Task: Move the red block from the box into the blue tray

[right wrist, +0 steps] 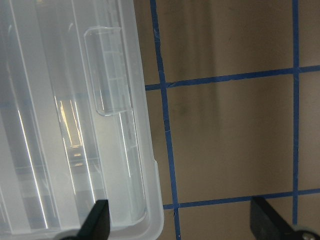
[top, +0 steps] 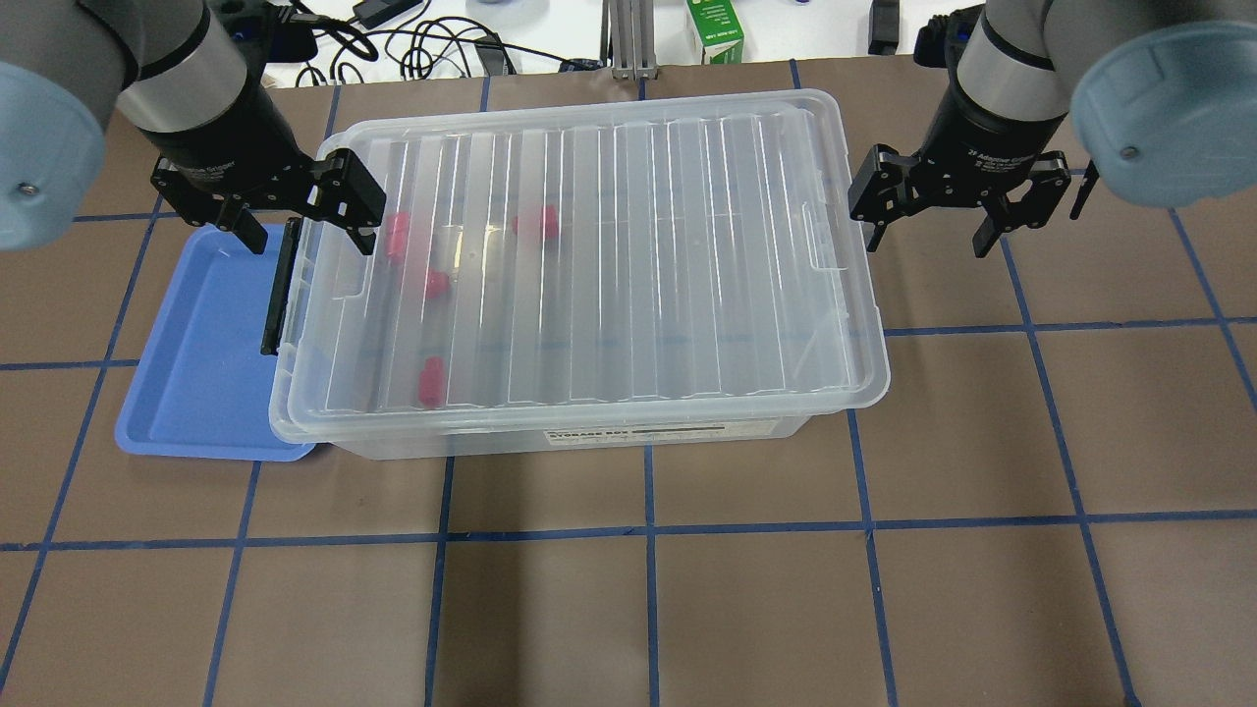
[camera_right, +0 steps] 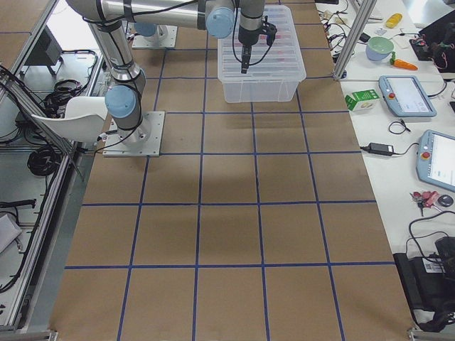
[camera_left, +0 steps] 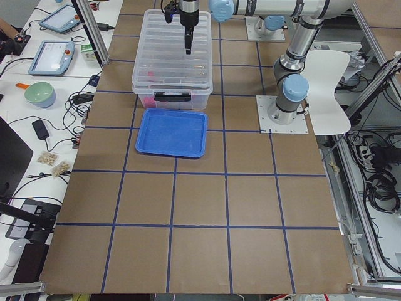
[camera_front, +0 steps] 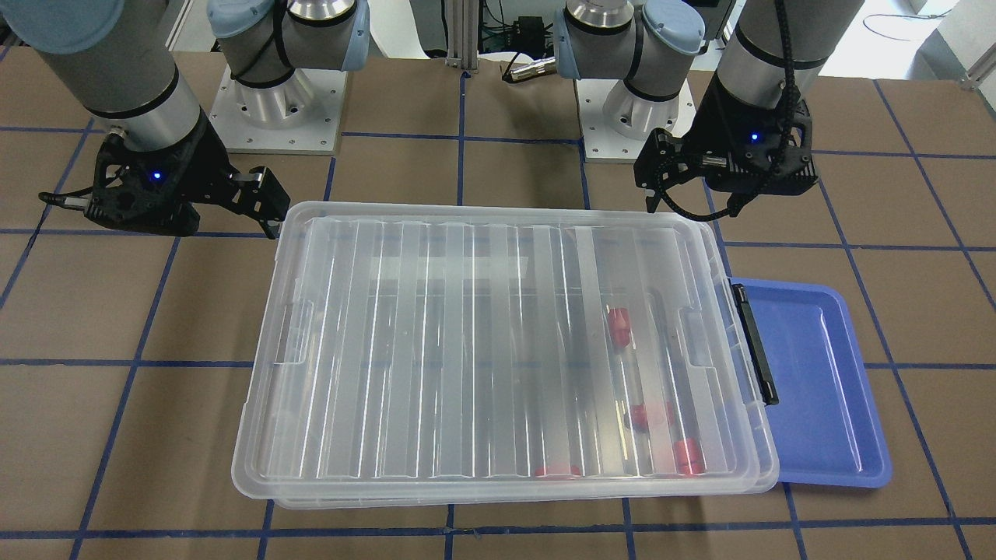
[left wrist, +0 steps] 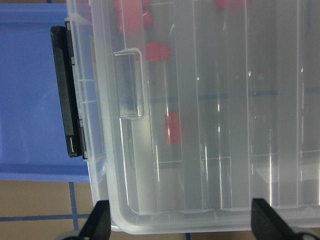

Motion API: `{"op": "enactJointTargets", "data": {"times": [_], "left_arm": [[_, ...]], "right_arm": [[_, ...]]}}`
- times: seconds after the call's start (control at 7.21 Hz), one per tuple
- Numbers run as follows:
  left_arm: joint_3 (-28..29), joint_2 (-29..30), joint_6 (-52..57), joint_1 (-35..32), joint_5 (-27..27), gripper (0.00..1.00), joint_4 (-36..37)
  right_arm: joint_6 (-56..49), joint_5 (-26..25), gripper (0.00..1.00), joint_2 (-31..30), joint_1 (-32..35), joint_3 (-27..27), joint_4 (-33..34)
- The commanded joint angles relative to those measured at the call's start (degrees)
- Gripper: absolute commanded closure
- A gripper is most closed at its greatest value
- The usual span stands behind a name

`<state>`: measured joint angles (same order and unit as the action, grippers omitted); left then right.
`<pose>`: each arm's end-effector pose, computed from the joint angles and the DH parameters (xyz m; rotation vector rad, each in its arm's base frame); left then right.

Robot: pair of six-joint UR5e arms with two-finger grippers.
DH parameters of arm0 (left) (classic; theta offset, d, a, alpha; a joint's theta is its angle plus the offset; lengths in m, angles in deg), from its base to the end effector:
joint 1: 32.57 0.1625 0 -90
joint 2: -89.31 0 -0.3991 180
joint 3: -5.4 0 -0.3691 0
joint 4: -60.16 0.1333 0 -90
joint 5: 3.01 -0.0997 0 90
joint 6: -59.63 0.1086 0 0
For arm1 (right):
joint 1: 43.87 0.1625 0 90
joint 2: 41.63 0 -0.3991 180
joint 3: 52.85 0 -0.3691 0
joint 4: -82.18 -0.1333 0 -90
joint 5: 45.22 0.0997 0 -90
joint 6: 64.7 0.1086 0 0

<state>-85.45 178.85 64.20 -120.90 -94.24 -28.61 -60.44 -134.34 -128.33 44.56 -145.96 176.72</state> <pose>-0.1173 -0.4708 0.4520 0.0787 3.1183 -0.0210 0.1216 -0.4894 0.4079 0.1594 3.1225 0.0516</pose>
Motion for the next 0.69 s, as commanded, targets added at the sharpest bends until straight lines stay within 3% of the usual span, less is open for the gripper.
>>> {"op": "enactJointTargets", "data": {"times": [0.0,0.55], "left_arm": [[0.1,0.0,0.0,0.0,0.0,0.0,0.0],[0.0,0.1,0.0,0.0,0.0,0.0,0.0]], "right_arm": [[0.7,-0.4,0.0,5.5,0.2,0.0,8.4],[0.6,0.2,0.0,10.1,0.4,-0.1,11.4]]}}
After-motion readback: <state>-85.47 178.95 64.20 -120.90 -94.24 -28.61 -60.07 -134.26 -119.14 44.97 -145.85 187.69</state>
